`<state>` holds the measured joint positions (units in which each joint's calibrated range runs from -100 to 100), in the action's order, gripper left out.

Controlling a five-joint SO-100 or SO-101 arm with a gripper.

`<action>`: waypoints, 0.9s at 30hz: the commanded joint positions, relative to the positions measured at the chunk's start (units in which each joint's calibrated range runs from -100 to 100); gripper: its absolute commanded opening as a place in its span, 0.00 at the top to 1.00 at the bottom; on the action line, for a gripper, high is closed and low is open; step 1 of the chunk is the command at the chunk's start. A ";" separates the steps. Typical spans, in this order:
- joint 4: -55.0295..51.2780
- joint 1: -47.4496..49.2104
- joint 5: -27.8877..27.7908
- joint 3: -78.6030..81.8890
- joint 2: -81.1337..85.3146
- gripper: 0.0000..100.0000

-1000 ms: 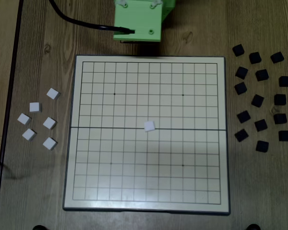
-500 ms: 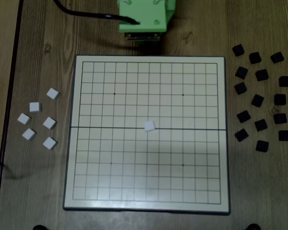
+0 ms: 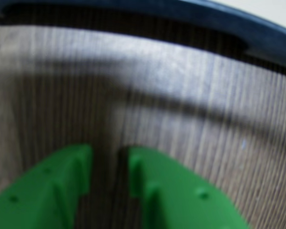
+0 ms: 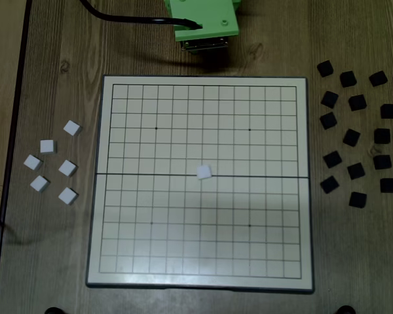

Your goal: Grasp a White stone and put it on the board on position (0,0).

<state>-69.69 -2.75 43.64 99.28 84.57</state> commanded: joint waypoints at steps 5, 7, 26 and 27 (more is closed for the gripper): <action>-3.93 -0.12 0.93 0.72 -0.08 0.93; -4.26 -0.12 2.49 0.72 0.00 0.93; -5.75 -0.12 -0.59 0.72 4.67 0.92; -5.75 0.34 -0.63 0.72 4.67 0.92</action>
<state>-71.28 -2.86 44.22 99.37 89.77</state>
